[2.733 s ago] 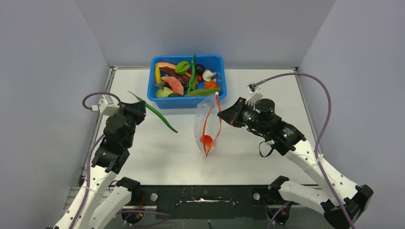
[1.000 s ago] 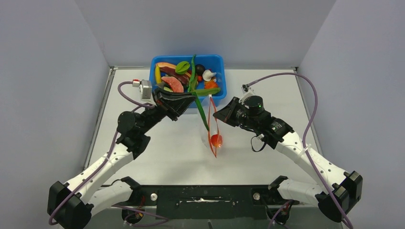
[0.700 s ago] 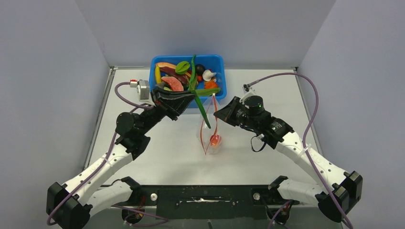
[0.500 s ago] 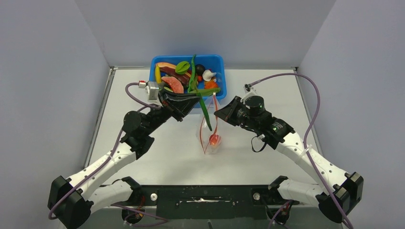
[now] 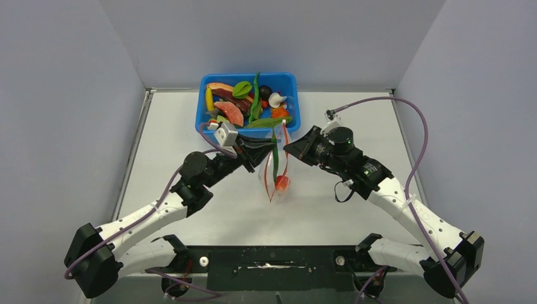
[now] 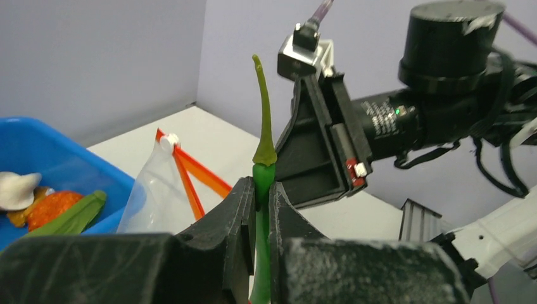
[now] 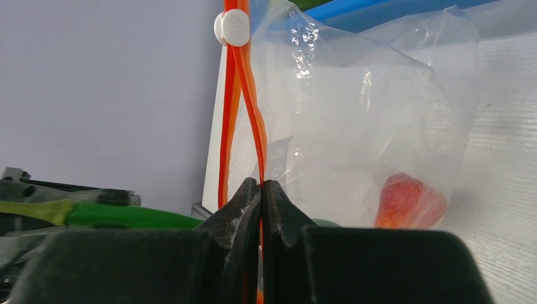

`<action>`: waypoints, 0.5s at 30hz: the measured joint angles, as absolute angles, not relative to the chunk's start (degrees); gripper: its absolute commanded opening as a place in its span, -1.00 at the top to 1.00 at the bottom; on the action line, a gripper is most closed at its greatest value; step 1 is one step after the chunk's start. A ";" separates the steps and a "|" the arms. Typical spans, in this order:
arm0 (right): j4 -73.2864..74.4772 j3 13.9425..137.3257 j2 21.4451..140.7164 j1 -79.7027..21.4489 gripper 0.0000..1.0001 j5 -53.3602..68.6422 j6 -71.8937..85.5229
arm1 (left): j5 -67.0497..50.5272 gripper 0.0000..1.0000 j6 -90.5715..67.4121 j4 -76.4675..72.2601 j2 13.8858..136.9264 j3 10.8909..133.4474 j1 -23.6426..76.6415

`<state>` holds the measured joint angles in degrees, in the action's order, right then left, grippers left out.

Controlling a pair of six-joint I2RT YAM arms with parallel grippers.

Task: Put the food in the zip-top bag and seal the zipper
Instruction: Place the fake vegetable in the zipper food storage bag.

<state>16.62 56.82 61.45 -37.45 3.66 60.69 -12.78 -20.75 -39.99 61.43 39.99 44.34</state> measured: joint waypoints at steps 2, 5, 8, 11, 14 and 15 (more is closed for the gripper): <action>16.47 56.82 61.34 -37.45 1.00 3.64 60.69 | -11.90 1.00 -19.51 -39.07 61.43 38.83 44.93; 16.29 56.77 61.21 -37.45 1.00 3.64 60.73 | -10.94 1.00 -18.26 -37.71 61.43 37.60 45.39; 16.27 56.77 61.21 -37.47 1.00 3.64 60.86 | -10.09 1.00 -17.39 -36.45 61.49 37.10 45.82; 16.08 56.75 61.21 -37.47 1.00 3.66 61.12 | -8.58 1.00 -17.41 -36.36 61.76 36.69 46.44; 15.75 56.75 61.21 -37.47 1.00 3.68 61.19 | -7.16 1.00 -18.17 -35.97 62.83 36.53 46.85; 15.70 56.75 61.21 -37.47 1.00 3.68 61.21 | -6.76 1.00 -18.46 -35.70 63.24 36.53 46.96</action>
<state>15.70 56.75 61.21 -37.47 3.68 61.21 -6.76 -18.46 -35.70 63.24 36.53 46.96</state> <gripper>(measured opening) 0.027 0.055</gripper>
